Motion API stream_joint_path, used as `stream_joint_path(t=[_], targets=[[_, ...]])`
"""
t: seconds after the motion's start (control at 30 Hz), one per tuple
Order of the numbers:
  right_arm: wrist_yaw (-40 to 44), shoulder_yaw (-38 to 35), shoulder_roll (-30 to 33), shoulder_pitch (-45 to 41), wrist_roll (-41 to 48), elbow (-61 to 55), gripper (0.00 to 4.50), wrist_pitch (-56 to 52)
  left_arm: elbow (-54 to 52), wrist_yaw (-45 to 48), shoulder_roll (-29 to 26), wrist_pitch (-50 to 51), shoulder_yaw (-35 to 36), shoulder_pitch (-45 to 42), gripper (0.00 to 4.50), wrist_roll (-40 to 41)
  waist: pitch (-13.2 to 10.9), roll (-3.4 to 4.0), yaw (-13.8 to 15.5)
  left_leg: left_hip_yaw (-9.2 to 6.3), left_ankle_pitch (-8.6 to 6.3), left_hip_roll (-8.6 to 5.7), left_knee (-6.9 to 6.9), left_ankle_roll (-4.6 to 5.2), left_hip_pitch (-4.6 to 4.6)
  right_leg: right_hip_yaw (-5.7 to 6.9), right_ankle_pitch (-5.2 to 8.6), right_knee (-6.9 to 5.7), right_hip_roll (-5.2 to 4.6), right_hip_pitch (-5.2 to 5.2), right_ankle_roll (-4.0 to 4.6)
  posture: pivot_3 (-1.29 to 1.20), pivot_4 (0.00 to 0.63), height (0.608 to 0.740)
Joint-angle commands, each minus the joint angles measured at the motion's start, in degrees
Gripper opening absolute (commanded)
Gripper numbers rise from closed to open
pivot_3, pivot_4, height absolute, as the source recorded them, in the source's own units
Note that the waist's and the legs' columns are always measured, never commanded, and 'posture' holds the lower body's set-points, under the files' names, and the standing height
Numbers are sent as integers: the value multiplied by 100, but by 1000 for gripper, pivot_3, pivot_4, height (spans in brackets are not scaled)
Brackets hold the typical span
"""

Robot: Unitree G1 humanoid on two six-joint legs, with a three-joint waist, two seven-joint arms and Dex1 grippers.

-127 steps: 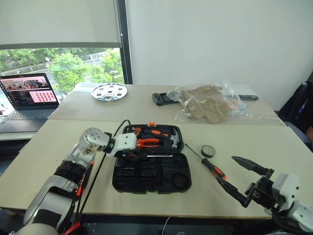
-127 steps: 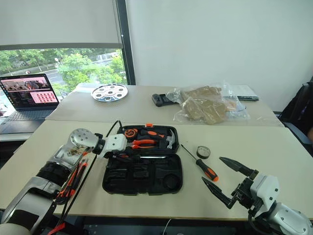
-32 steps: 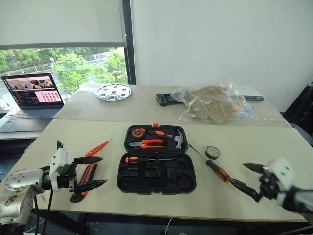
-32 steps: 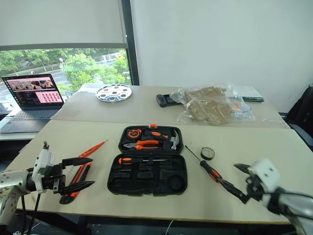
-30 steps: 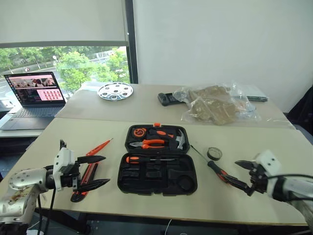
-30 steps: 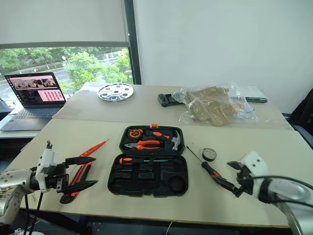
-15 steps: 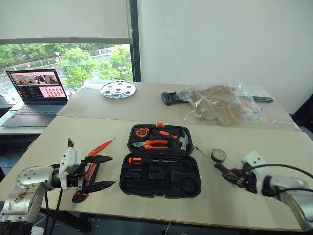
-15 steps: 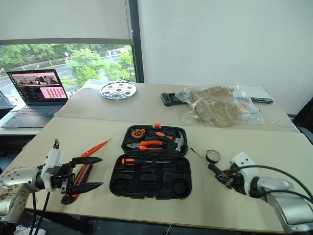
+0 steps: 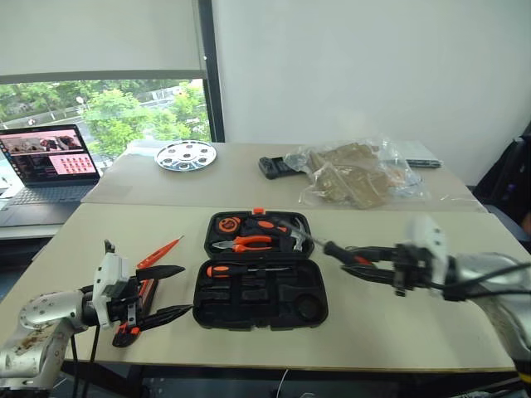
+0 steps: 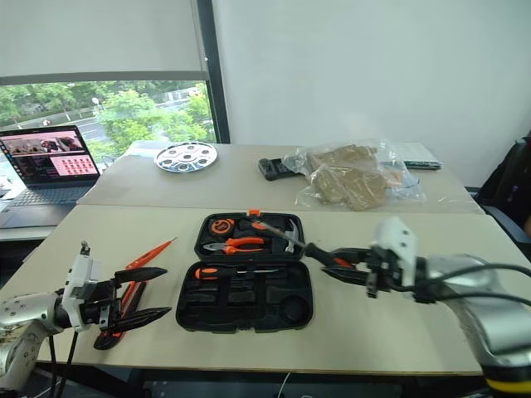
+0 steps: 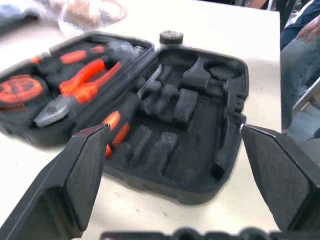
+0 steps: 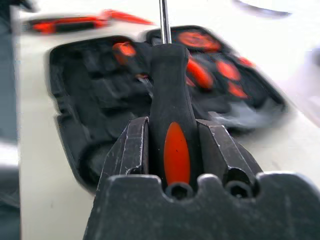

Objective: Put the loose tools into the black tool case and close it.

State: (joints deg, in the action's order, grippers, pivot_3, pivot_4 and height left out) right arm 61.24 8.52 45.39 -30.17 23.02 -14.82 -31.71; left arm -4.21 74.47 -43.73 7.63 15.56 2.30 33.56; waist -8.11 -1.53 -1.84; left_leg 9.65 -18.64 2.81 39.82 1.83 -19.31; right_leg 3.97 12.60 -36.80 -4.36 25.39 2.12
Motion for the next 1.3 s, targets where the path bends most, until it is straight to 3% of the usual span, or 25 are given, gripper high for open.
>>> stream_joint_path(t=[0.03, 0.17, 0.3, 0.5, 0.93, 1.0, 1.13, 1.3], targets=[[124, 1058, -296, -756, -855, 665, 1054, -52, -186, -134, 20, -55, 118, 21, 4500, 9, -1, -3, 74, -6, 2, 0, -2, -3, -12, 15, 2, -2, 0, 5, 12, 0, 150, 740], [329, 1747, -372, -1151, -1479, 1154, 1054, -2, -280, -177, 3, -54, 141, 113, 4500, 10, 0, -2, 201, 0, 13, -10, 12, -2, -103, 48, 7, -31, 7, 97, 21, 0, 150, 740], [466, 1946, -291, -1226, -1811, 1315, 1054, 38, -347, -231, -15, -79, 230, 248, 4500, 8, 0, -2, 169, 5, 6, -15, 13, 9, -117, 98, 13, -17, -1, 96, 7, 0, 150, 740], [766, 2051, -160, -1159, -2043, 1358, 1054, 308, -394, -268, -10, -95, 270, 352, 4500, -1, -1, -1, 155, -6, 5, -10, 18, 8, -113, 122, 15, -6, -7, 84, 5, 0, 150, 740], [769, 2068, -591, -1193, -2381, 1770, 1054, 383, -306, -286, -21, -127, 255, 273, 4500, -30, 1, -2, 114, -8, 8, -4, 39, 3, -98, 117, 13, -31, -6, 72, 8, 0, 150, 740], [831, 1959, -612, -1239, -2314, 1811, 2056, 572, -284, -282, -19, -137, 249, 258, 4500, -41, 1, -2, 111, -8, 8, -3, 39, 3, -97, 117, 12, -31, -6, 72, 9, 0, 150, 740], [1351, 1627, -463, -1395, -1943, 1781, 3204, 864, -241, -268, -28, -151, 271, 253, 4500, -62, 1, -2, 113, -8, 8, -4, 40, 3, -98, 118, 12, -31, -6, 72, 10, 0, 150, 740], [1797, 1179, -345, -1505, -1405, 1578, 3204, 635, -187, -284, -28, -181, 307, 268, 4500, -87, 0, -1, 112, -8, 8, -3, 36, 3, -102, 119, 12, -28, -5, 76, 11, 0, 150, 740]])
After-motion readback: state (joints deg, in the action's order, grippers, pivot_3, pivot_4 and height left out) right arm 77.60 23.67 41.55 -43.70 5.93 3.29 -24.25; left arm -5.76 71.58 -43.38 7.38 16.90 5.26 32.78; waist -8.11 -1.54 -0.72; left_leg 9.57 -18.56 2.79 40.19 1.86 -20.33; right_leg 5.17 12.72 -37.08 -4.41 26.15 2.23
